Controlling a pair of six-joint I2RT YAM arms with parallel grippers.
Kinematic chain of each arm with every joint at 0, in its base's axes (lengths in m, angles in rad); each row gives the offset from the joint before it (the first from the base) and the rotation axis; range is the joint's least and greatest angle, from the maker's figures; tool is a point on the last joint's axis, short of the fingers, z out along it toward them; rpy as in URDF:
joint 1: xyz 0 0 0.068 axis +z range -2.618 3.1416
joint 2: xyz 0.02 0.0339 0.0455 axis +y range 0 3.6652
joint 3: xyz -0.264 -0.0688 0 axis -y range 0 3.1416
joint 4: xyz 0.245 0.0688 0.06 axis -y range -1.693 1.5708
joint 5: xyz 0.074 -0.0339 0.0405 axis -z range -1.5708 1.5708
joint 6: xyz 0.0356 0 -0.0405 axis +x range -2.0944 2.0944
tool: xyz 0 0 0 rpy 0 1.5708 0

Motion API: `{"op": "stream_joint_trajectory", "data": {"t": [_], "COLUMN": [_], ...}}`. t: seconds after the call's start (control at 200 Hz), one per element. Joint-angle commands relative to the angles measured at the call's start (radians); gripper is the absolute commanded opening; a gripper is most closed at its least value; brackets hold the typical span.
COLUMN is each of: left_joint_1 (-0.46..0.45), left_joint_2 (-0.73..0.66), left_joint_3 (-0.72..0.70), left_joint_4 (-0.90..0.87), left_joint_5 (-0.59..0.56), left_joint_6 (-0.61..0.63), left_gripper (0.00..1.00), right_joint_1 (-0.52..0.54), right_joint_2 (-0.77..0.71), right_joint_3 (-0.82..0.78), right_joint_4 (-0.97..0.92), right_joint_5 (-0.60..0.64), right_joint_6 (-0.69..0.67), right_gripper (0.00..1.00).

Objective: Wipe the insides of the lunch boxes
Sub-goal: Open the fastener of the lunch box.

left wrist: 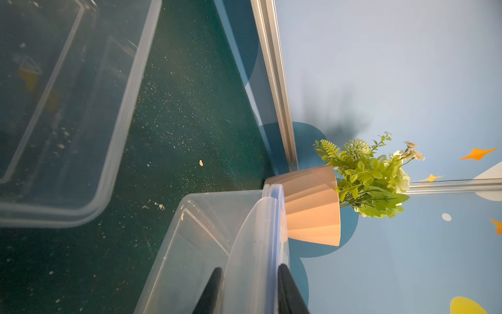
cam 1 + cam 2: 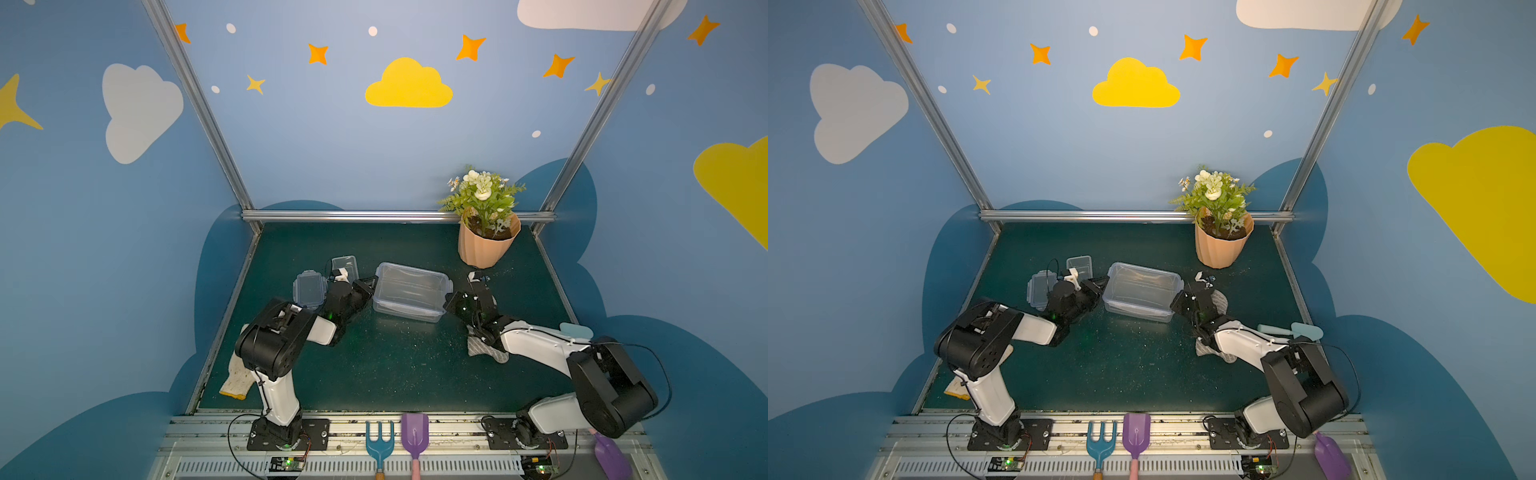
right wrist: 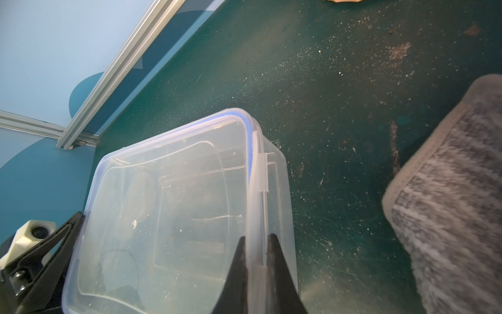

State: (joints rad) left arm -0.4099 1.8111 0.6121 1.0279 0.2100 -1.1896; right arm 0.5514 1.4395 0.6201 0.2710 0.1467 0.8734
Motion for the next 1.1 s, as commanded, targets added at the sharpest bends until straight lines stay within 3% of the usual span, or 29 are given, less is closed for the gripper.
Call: {"op": "stream_joint_trajectory", "data": {"t": [0.0, 0.696, 1.096], "left_joint_1": [-0.075, -0.081, -0.097], "left_joint_2": [-0.016, -0.103, -0.114], "left_joint_3": [0.003, 0.058, 0.083], "left_joint_4": [-0.177, -0.616, -0.768], "left_joint_5": [0.150, 0.018, -0.049], "left_joint_6": [0.064, 0.190, 0.253], "left_gripper": [0.04, 0.04, 0.04], "right_joint_1": [0.025, 0.024, 0.024], "right_joint_2": [0.056, 0.030, 0.003], "right_joint_3": [-0.039, -0.049, -0.056], "right_joint_4": [-0.288, -0.316, -0.341], "right_joint_5": [-0.076, -0.062, -0.051], "right_joint_6": [-0.009, -0.019, -0.022], "right_gripper": [0.00, 0.00, 0.00]}}
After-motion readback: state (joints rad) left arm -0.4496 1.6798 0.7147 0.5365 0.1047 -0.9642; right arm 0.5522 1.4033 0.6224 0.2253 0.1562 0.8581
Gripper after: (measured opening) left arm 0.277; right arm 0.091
